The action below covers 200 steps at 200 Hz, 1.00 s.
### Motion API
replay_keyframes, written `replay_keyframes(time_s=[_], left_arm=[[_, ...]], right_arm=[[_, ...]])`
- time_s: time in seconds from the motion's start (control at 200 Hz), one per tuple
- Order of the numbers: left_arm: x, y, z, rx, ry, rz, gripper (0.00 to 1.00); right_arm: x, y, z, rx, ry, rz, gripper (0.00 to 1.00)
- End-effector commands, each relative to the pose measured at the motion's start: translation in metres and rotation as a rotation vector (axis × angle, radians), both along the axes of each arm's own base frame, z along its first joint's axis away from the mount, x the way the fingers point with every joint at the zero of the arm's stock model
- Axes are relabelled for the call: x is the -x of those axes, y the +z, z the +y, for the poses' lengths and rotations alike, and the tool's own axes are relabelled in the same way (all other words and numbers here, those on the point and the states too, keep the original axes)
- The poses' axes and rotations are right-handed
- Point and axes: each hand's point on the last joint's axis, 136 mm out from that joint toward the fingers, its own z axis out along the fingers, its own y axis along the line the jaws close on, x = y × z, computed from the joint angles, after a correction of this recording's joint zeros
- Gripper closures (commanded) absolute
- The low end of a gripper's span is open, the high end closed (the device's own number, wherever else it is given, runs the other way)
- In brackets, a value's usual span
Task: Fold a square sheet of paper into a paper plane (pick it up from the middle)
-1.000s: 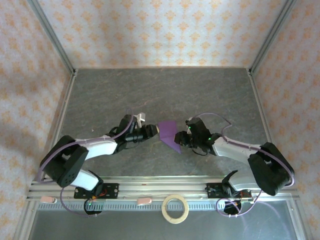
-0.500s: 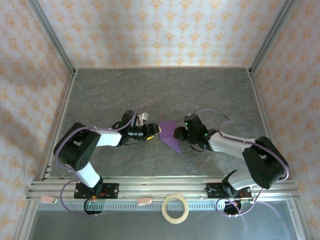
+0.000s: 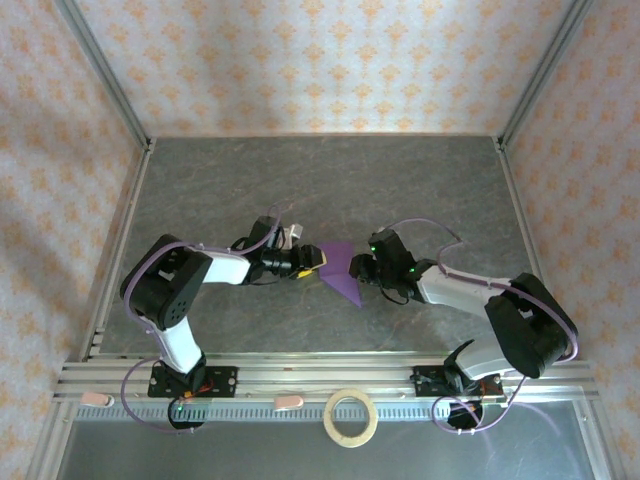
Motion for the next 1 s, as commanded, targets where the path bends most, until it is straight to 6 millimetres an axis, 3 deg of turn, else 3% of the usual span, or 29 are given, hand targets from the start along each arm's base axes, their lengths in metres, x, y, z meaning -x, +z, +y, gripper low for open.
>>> replay_keyframes(time_s=[0.0,0.19,0.996], left_arm=[[-0.005,0.001,-0.002,-0.008,-0.013,-0.018,0.47],[-0.003,-0.001,-0.011,-0.003,-0.046,-0.010,0.49],[-0.002,0.007,-0.036,0.058,-0.141,-0.006,0.56]], right_arm=[[0.000,-0.006,-0.008,0.018,-0.032,-0.004,0.60],[0.003,-0.013,-0.006,0.007,-0.030,0.015,0.60],[0.016,-0.043,-0.002,0.021,0.036,0.083,0.84]])
